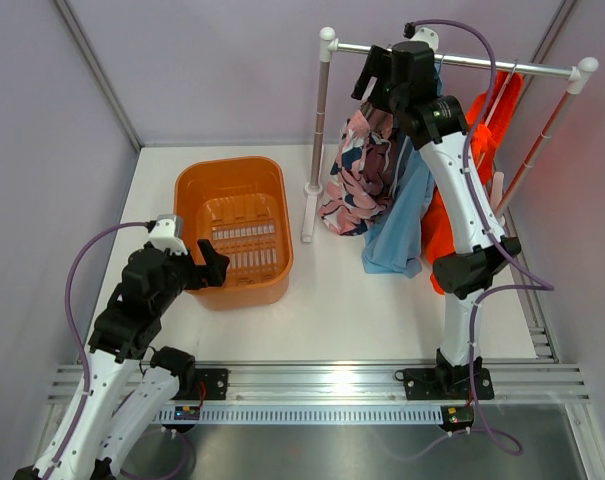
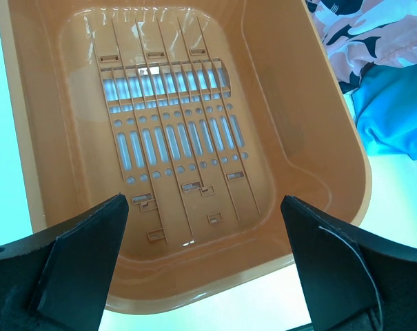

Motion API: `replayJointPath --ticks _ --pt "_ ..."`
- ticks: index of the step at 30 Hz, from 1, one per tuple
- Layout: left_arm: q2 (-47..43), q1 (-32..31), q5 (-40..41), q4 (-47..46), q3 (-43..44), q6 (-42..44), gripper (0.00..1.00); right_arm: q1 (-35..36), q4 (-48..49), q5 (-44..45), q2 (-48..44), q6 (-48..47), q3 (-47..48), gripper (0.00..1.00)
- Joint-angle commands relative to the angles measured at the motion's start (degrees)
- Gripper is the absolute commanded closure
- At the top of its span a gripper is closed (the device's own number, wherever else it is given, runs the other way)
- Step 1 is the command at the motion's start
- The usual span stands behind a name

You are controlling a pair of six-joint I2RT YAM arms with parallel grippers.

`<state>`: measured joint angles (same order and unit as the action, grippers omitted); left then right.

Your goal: Remove the shorts from the hanger

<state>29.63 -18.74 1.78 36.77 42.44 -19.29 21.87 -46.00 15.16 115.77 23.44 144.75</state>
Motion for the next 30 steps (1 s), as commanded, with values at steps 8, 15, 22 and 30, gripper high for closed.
replayJointPath --ticks 8,15,22,30 --pt "0.34 0.02 -1.43 -1.71 1.60 0.83 0.01 0.72 7.84 8.04 -2.64 -2.26 -2.88 0.17" --pt "0.69 0.02 -1.43 -1.71 1.60 0.83 0.01 0.72 5.57 8.57 0.16 -4.10 1.77 0.28" --pt "1.04 0.02 -3.01 -1.71 1.42 0.92 0.01 0.81 7.68 8.75 -1.77 -5.24 -1.67 0.39" --pt "1.22 -0.07 -2.92 -1.71 1.42 0.74 0.01 0.98 6.71 9.36 -0.80 -5.77 -1.22 0.48"
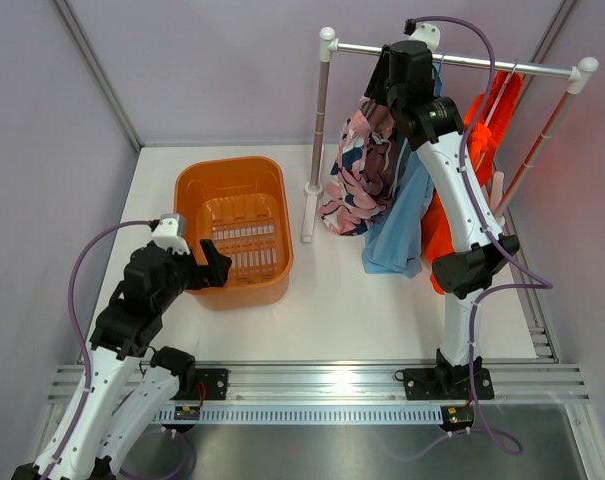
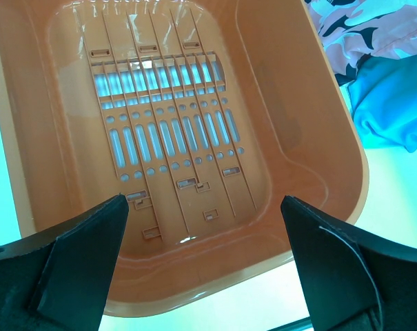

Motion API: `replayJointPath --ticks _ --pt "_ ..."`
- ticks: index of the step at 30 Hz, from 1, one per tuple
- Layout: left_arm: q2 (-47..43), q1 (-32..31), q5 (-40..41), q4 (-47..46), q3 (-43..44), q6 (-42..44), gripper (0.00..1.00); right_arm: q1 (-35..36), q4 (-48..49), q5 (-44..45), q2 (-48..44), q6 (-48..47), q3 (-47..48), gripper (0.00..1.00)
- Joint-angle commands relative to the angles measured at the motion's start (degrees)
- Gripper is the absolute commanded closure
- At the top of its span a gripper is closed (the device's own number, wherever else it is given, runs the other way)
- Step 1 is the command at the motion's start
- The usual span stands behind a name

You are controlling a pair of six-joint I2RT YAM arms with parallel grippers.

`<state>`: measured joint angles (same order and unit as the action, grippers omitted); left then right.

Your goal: Remove the shorts from the hanger

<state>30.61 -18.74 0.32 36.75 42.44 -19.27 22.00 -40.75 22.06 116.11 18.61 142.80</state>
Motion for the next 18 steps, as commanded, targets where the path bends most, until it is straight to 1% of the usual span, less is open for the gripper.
replayJointPath --ticks 1,7,11,13,16,18 --pt "0.33 -0.07 -1.37 -1.68 1.51 0.72 0.01 0.94 1.55 2.54 -1.15 -1.21 0.72 0.50" --pt "0.59 -0.24 -1.46 -1.68 1.51 0.72 0.01 1.03 0.85 2.81 -0.45 -1.82 0.81 0.58" --pt "0.59 -0.33 -1.37 -1.68 1.51 0.72 0.01 1.12 1.03 2.81 -0.45 -2.09 -0.07 0.60" --pt "0.50 -0.33 -1.37 -1.68 1.42 0.72 0.01 1.20 0.94 3.16 -0.28 -2.44 -0.07 0.65" --pt "0.59 -0.33 -1.37 -1.68 1.51 0.72 0.01 1.38 0.85 3.77 -0.27 -2.70 -0.24 0.67" --pt "0.50 -0.33 -1.46 -1.68 1.51 0.81 0.01 1.47 0.59 4.30 -0.19 -2.88 -0.33 0.73"
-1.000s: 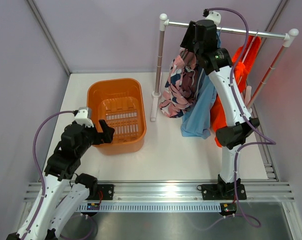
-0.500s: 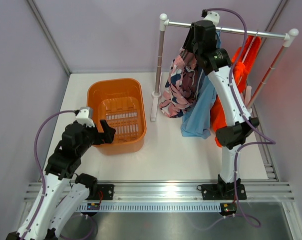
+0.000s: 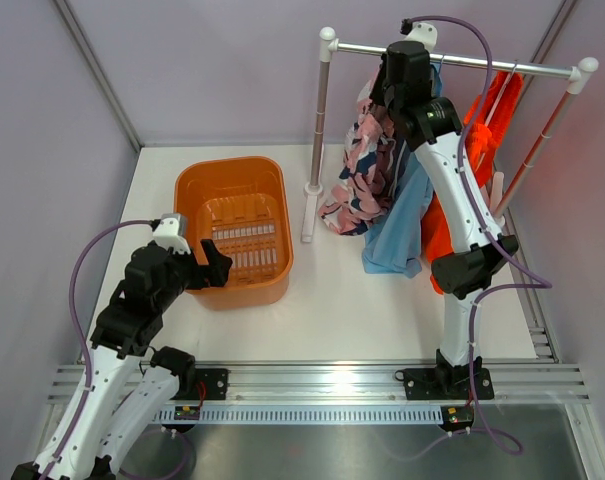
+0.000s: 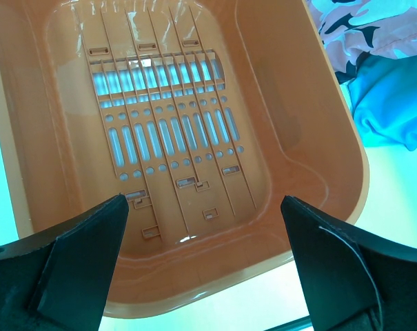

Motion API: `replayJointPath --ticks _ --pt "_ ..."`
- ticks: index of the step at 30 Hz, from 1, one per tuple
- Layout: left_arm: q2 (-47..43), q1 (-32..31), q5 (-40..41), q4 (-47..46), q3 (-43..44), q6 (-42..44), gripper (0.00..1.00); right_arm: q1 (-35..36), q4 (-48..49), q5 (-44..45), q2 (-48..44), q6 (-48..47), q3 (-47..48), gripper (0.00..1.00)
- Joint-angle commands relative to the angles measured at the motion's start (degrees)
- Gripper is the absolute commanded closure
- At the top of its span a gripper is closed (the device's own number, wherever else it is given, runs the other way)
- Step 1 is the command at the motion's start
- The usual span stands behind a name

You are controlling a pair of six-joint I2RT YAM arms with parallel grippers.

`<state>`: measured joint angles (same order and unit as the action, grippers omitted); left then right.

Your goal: Remove the shorts from the hanger

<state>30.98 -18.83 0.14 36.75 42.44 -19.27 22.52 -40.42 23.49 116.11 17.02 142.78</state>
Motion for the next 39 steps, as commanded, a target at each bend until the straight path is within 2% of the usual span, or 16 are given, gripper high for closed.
replayJointPath --ticks 1,11,15,21,28,36,39 --pt "0.13 -0.24 -1.28 -1.68 1.51 0.72 0.01 1.03 0.26 3.14 -0.19 -1.63 -0.48 0.73" --pt "0.13 -0.33 -1.28 -1.68 1.51 0.72 0.01 1.47 0.17 5.52 -0.80 -3.48 -2.42 0.71" --pt "0.13 -0.42 -1.28 -1.68 1.51 0.72 0.01 1.56 0.87 6.22 -1.42 -4.62 -2.16 0.76" --pt "0.13 -0.42 -1.29 -1.60 1.42 0.72 0.01 1.73 0.61 6.05 -1.94 -7.08 0.30 0.99" --pt "0.48 -0.59 -1.28 -1.68 1.51 0.72 0.01 1.82 2.19 0.78 -5.98 -10.07 -0.13 1.00" --pt "0.48 -0.68 -1.28 -1.60 1.51 0.81 0.01 1.73 2.28 -4.76 -13.71 -8.32 -4.26 1.00" --pt "0.40 -0.59 -1.28 -1.60 1.51 0.72 0.01 1.73 -0.52 -7.13 -15.21 -7.26 -5.23 1.00"
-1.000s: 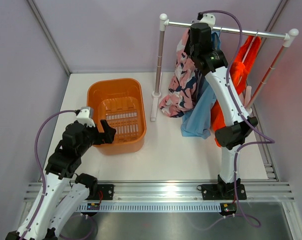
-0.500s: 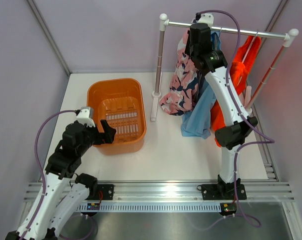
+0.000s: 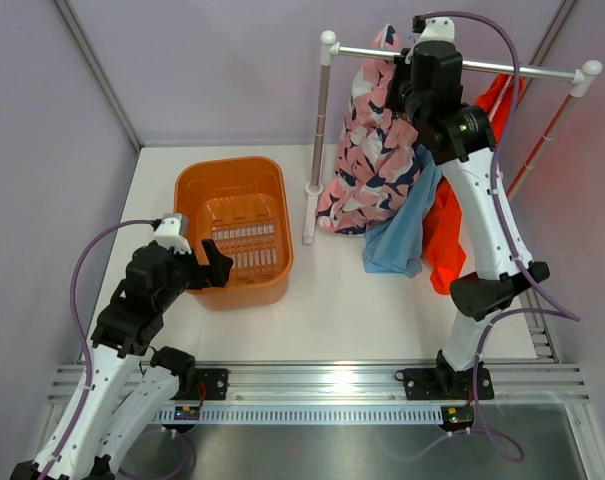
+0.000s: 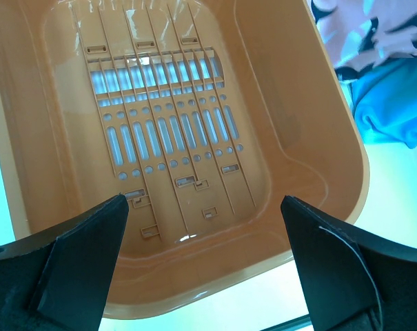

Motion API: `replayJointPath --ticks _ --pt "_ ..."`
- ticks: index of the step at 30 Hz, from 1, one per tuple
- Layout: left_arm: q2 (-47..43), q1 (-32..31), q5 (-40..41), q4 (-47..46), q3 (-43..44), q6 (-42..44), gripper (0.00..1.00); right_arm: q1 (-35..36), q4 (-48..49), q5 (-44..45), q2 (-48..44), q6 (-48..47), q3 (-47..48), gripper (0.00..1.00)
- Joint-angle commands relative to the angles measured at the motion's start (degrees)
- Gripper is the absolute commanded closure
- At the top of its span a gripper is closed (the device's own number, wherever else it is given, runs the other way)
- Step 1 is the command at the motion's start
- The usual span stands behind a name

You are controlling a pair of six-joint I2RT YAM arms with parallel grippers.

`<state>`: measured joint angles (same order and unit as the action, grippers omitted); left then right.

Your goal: Remove the shorts from the hanger

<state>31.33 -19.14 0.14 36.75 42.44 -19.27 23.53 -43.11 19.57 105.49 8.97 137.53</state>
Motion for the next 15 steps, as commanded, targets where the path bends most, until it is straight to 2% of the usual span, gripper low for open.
replayJointPath --ticks 1,7,15 --pt "0.05 -0.29 -1.28 -1.60 1.51 0.72 0.01 0.73 1.37 -3.92 -5.03 1.57 -0.33 1.00" --pt "-0.22 -0.38 -1.55 -1.68 1.51 0.90 0.01 0.73 1.28 -11.30 -11.88 3.24 -10.96 1.00" --pt "-1.27 -0.29 -4.44 -2.82 1.68 1.60 0.01 1.08 3.56 -17.81 -24.44 3.42 -30.80 1.00"
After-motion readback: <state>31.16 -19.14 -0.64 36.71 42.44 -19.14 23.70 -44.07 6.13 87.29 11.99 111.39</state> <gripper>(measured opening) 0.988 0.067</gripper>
